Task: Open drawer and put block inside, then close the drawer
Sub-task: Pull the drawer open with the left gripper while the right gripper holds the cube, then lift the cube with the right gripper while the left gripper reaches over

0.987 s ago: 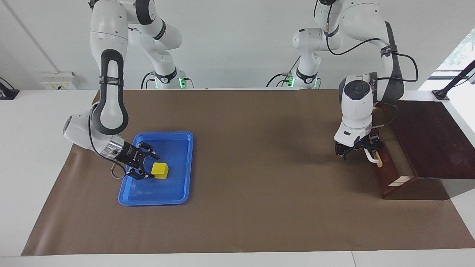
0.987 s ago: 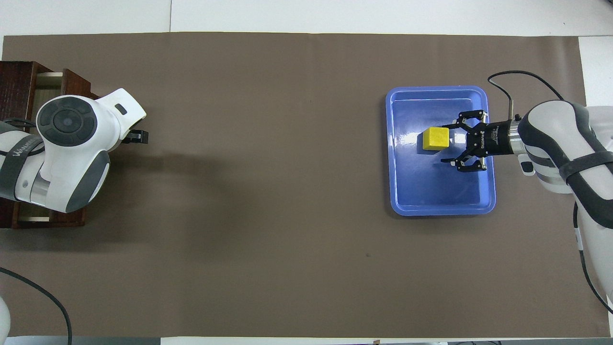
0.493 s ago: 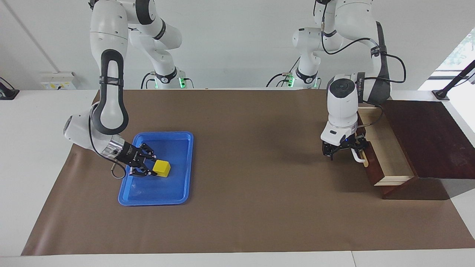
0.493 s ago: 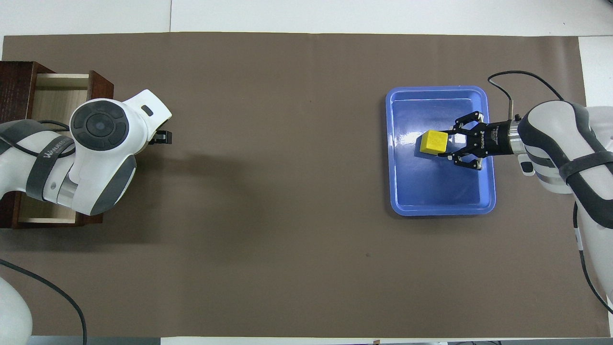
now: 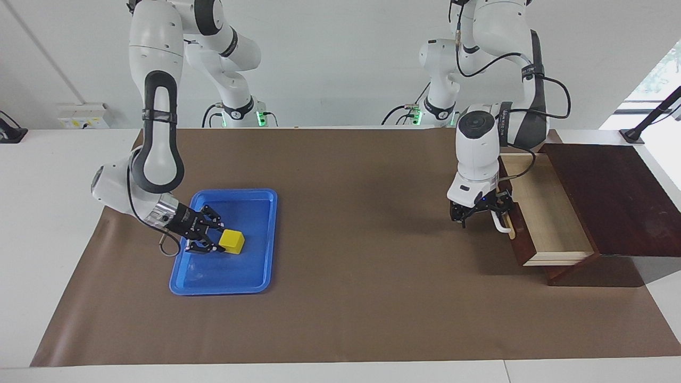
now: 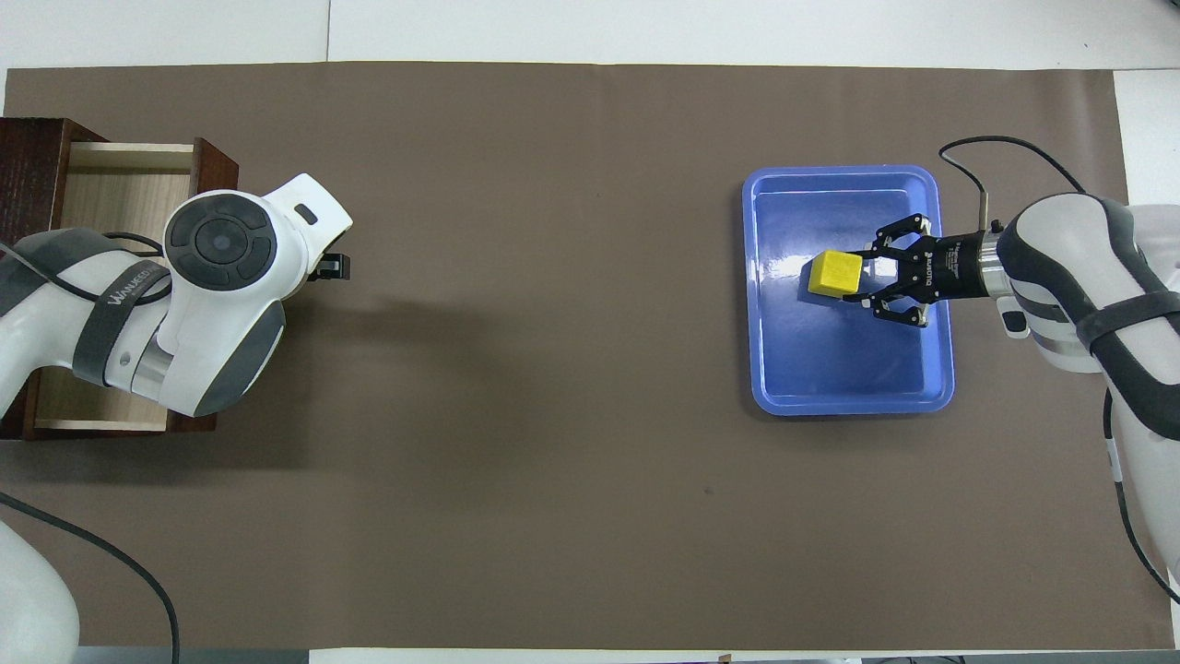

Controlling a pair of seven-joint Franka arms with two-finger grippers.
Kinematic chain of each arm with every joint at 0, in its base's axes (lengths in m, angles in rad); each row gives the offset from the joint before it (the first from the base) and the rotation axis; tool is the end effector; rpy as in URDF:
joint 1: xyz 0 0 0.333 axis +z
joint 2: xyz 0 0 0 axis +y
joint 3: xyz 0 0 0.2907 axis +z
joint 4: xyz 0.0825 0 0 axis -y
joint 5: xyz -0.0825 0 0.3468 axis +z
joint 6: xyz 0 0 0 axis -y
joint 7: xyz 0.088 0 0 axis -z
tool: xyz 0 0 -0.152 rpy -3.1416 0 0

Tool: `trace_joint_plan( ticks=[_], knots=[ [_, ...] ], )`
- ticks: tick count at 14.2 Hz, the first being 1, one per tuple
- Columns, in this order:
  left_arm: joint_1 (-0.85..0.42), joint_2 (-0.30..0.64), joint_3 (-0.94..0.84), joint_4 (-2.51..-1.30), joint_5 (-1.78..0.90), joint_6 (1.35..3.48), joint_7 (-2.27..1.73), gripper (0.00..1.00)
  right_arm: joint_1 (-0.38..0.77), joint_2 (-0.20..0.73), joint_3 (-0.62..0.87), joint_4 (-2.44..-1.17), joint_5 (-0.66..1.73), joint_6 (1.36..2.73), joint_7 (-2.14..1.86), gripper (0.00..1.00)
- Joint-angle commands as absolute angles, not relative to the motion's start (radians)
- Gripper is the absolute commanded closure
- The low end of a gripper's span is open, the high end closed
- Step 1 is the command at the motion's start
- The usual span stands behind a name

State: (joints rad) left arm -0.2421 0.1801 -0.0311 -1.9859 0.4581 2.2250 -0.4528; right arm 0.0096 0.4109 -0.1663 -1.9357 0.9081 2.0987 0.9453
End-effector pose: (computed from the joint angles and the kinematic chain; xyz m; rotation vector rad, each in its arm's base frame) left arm 0.5544 -0.1242 0.3372 -2.8065 0.1274 -0.2619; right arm 0.5721 -0.0195 0.2361 -1.7204 1.8938 0.5889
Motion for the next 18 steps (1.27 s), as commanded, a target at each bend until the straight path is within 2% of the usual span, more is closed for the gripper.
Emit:
trace_joint_plan(
  ticks=[1,4,9,12,14,18],
  knots=[
    [-0.281,0.187,-0.026,-1.965,0.428,2.197,-0.477,0.00,0.008,0.388,-0.164,-1.942,0.937,2.106,0.920,1.00],
    [-0.282,0.187,-0.026,-1.956,0.428,2.171,-0.479,0.00,-0.001,0.390,-0.164,-1.898,0.936,2.076,0.926,1.00],
    [-0.278,0.221,-0.026,-1.731,0.330,1.959,-0.477,0.00,0.006,0.437,-0.160,-1.692,0.838,1.904,0.962,1.00],
    [-0.272,0.221,-0.025,-1.643,0.224,1.856,-0.508,0.00,0.090,0.459,-0.153,-1.609,0.833,1.885,1.006,1.00],
    [-0.267,0.206,-0.017,-1.626,0.143,1.839,-0.616,0.00,0.162,0.478,-0.153,-1.556,0.838,1.891,1.118,1.00],
    [-0.279,0.209,-0.017,-1.548,0.066,1.744,-1.030,0.00,0.300,0.521,-0.153,-1.445,0.830,1.901,1.314,1.00]
  ],
)
